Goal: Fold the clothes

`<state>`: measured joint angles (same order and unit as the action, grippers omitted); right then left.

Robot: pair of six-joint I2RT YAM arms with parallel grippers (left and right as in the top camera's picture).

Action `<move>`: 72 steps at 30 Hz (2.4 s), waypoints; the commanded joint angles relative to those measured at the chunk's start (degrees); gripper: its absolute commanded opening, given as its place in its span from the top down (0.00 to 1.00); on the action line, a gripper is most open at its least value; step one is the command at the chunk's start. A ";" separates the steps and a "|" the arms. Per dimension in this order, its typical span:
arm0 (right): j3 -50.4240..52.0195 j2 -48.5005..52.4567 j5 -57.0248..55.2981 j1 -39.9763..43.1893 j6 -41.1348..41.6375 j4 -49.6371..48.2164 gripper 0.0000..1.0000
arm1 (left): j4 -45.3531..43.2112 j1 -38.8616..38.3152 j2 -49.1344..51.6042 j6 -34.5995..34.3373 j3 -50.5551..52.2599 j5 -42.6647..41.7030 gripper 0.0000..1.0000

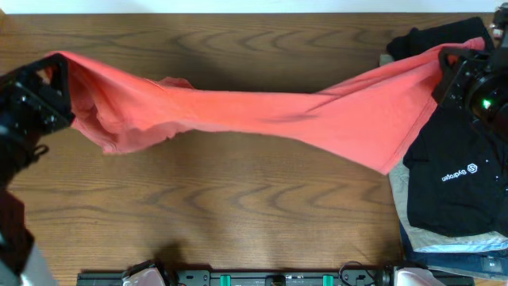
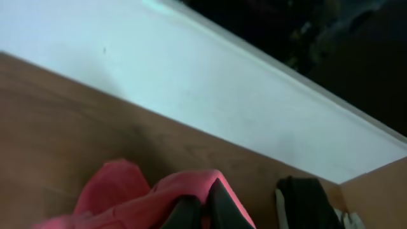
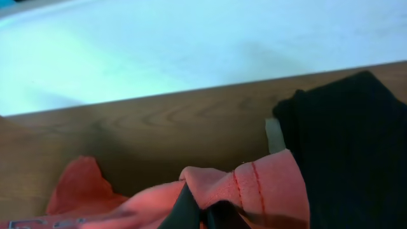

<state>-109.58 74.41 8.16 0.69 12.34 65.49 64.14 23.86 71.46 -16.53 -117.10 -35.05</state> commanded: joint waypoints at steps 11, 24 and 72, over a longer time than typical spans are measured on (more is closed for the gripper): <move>-0.35 26.49 1.31 -0.33 -3.08 -9.35 0.99 | -5.38 -8.20 24.87 5.81 -0.24 3.48 0.94; -15.45 30.93 -0.46 2.67 13.14 -42.23 0.99 | -52.98 -4.20 33.48 -18.05 -8.24 2.84 0.94; 39.10 24.00 -2.43 0.42 3.32 17.16 0.99 | 22.67 1.31 2.01 -6.91 39.78 35.47 0.94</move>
<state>-71.59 103.35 6.57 1.34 14.48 82.94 87.02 24.67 77.34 -20.93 -78.32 -1.41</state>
